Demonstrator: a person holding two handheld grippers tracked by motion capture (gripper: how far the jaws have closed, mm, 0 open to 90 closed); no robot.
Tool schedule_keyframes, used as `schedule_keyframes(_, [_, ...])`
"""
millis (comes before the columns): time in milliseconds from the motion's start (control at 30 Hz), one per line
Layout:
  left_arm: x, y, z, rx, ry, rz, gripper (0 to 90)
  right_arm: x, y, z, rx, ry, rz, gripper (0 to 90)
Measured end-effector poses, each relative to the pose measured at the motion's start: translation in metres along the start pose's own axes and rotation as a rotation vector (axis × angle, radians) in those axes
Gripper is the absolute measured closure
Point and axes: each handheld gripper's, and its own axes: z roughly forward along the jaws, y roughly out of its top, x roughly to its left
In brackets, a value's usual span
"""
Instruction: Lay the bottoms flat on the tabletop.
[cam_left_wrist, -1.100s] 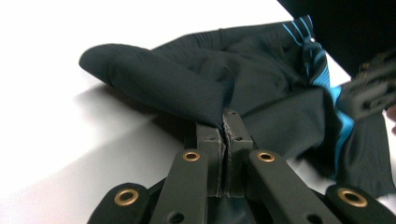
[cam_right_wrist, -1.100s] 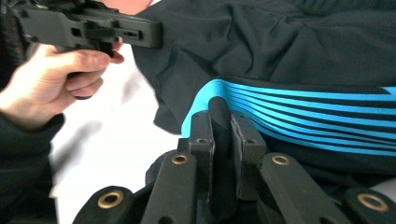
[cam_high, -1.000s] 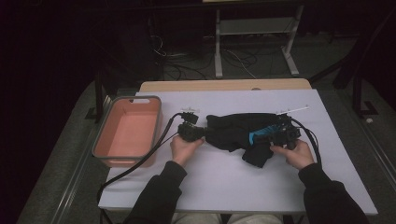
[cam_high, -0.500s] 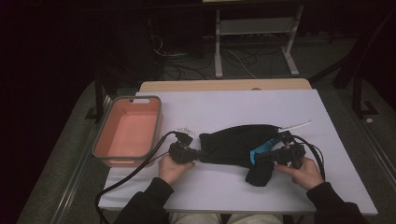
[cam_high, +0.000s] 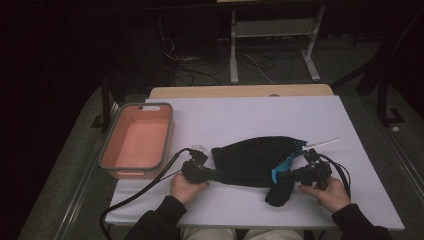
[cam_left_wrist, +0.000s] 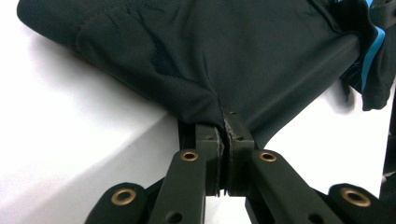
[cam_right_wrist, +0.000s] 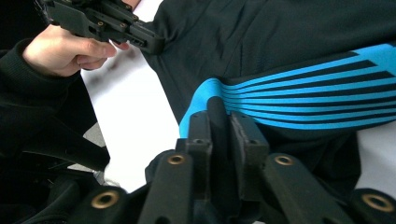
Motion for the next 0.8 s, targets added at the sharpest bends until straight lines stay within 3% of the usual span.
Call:
schedule_keyframes(133, [0.0,0.001,-0.002,-0.009,0.023,0.01,72.9,-0.001,0.002,-0.015,-0.049,-0.041,-0.001,64.1])
schedule_keyframes(200, [0.001,0.002,-0.004,-0.015,0.054,0.008,64.7,-0.004,0.003,-0.026,-0.088,-0.07,-0.01,61.2])
schedule_keyframes(400, [0.002,0.003,-0.005,-0.02,0.08,0.008,54.5,-0.021,0.001,-0.054,-0.181,-0.162,0.02,59.3])
schedule_keyframes(500, [0.003,0.004,-0.005,-0.028,0.078,0.003,52.3,-0.029,0.002,-0.06,-0.21,-0.206,0.021,58.8])
schedule_keyframes(800, [0.003,0.005,-0.007,-0.05,0.071,0.009,50.9,-0.049,0.014,-0.059,-0.252,-0.251,0.008,56.9])
